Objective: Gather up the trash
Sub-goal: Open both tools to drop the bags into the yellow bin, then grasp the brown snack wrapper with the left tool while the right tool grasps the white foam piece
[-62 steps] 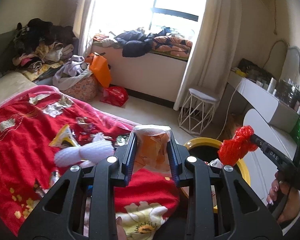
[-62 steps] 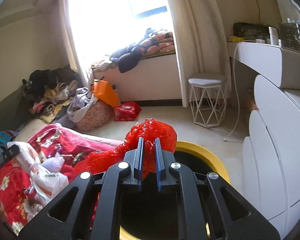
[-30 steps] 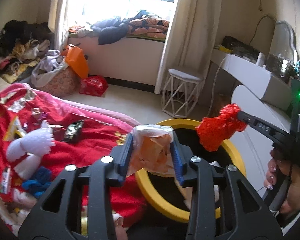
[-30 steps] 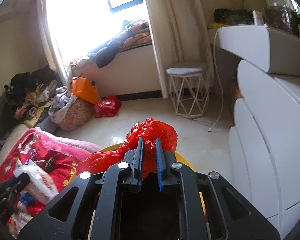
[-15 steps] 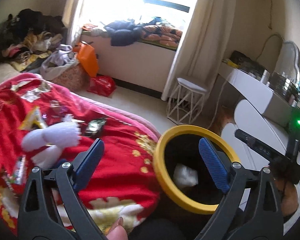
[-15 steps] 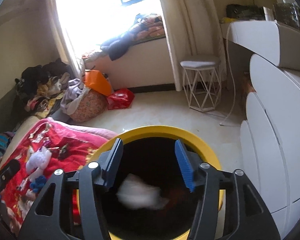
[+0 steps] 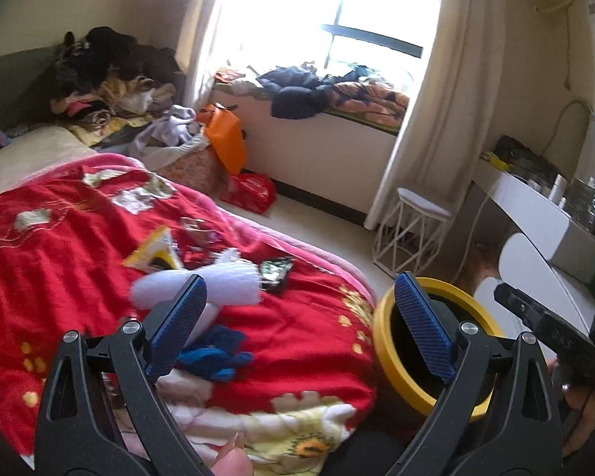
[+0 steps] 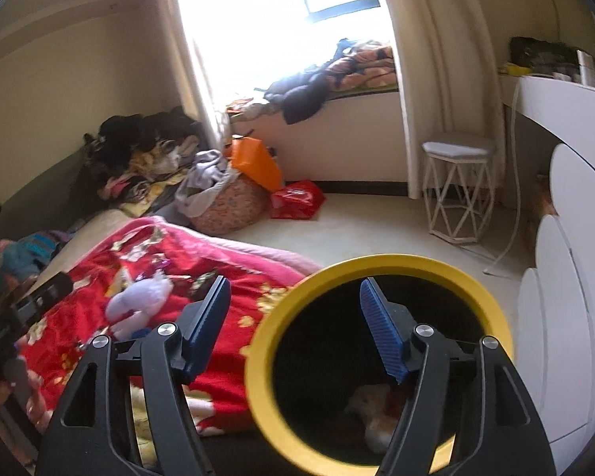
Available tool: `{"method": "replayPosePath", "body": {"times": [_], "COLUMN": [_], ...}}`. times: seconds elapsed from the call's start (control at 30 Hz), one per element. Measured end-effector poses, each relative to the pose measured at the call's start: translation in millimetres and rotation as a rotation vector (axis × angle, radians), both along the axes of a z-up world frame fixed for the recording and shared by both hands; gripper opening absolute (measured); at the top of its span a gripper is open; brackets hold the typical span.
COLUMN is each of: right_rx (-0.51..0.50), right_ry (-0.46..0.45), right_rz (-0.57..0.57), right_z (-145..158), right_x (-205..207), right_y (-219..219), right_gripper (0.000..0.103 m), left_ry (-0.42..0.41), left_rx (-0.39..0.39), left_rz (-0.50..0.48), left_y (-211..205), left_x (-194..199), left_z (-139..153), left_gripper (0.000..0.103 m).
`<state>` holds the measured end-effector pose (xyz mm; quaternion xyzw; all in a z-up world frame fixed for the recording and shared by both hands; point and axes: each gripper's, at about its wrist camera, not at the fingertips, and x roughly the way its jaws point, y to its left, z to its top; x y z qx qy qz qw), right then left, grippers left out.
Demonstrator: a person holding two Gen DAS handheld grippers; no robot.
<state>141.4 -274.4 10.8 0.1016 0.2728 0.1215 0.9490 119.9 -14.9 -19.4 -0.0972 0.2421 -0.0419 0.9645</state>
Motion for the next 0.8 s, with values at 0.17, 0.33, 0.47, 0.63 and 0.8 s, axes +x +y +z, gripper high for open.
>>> {"method": "replayPosePath", "body": {"times": [0.17, 0.33, 0.47, 0.63, 0.8], "right_rx": [-0.01, -0.021, -0.037, -0.063, -0.084], "right_ry": [-0.02, -0.031, -0.035, -0.038, -0.033], "right_rz": [0.065, 0.136, 0.186, 0.241, 0.295], "right_z": [7.7, 13.1, 15.0, 16.2, 14.5], "right_x": [-6.0, -8.3, -8.8, -6.8, -0.8], "right_y": [25.6, 51.5, 71.3, 95.6, 118.1], "right_gripper": [0.069, 0.069, 0.069, 0.069, 0.07], "left_ry": [-0.012, -0.024, -0.027, -0.025, -0.015], "left_rx": [-0.006, -0.006, -0.011, -0.018, -0.022], "left_rz": [0.049, 0.085, 0.112, 0.145, 0.186], "left_y": [21.1, 36.9, 48.0, 65.4, 84.3], "left_x": [-5.5, -11.8, -15.6, -20.4, -26.4], "left_z": [4.2, 9.1, 10.2, 9.0, 5.9], "left_gripper": [0.088, 0.088, 0.088, 0.088, 0.088]}}
